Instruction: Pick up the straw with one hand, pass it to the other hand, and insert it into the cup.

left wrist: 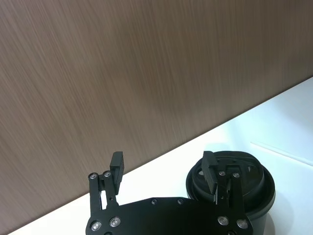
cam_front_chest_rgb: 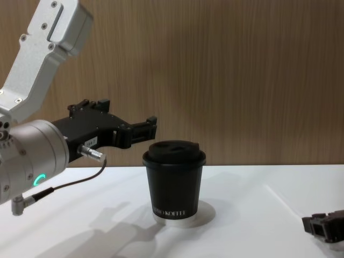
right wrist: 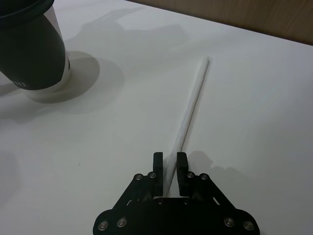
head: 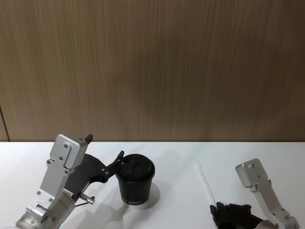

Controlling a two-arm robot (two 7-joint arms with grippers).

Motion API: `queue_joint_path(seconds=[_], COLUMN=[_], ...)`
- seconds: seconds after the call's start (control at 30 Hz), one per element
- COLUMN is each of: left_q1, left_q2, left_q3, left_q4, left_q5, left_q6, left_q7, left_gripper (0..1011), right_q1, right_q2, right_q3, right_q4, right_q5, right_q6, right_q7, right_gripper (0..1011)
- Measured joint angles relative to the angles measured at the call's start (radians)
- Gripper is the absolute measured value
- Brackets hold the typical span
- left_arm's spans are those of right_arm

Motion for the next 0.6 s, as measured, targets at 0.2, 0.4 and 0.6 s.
queue_joint_path(seconds=[0.2,0.4,0.6], left_q1=[0.0,0.0,0.0], left_q2=[0.0,0.0,0.0], left_q3=[0.0,0.0,0.0], left_q4=[0.0,0.0,0.0], left_q5=[0.0,0.0,0.0], left_q6=[0.0,0.0,0.0], left_q7=[0.0,0.0,0.0], left_gripper=[1000,1000,1000], right_q1=[-0.001,-0.002,-0.002], right_q2=[-0.002,-0.007,-0.013], right_q3=[0.004,0.011,0.021], right_q4=[0.001,0.003,0.006], right_q5=[-0.002,-0.005,-0.009], right_q6=[0.0,0.0,-0.009], right_q7=[0.004,0.005,0.003], right_gripper=[140,99,43])
